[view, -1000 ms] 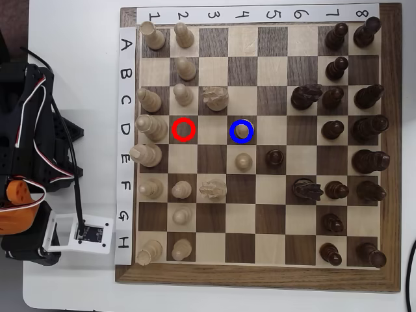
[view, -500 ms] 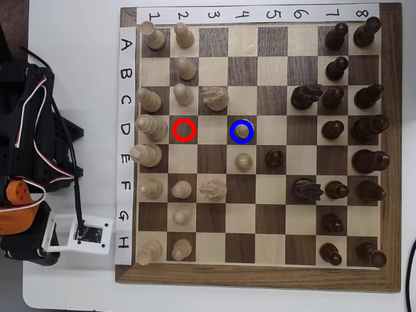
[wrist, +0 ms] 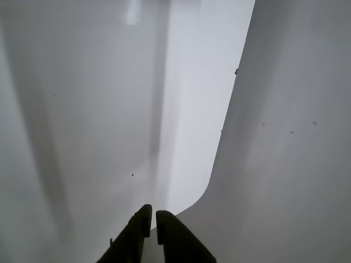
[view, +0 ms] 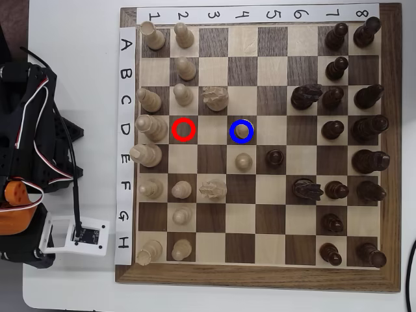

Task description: Move the piece to destination

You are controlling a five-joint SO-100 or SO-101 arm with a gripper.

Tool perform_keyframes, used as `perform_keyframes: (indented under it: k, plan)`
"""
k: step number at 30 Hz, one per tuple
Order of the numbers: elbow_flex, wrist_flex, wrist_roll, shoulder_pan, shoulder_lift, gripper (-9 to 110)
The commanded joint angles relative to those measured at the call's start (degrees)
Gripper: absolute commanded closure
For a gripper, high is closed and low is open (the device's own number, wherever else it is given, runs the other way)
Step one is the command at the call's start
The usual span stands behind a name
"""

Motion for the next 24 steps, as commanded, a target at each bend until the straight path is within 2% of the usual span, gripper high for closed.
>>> perform_keyframes:
  k: [1, 24]
  plan:
    - [2.64, -0.70, -0.09, 0.18, 3.60, 101]
    - [2.64, -0.70, -0.53, -0.18, 3.60, 101]
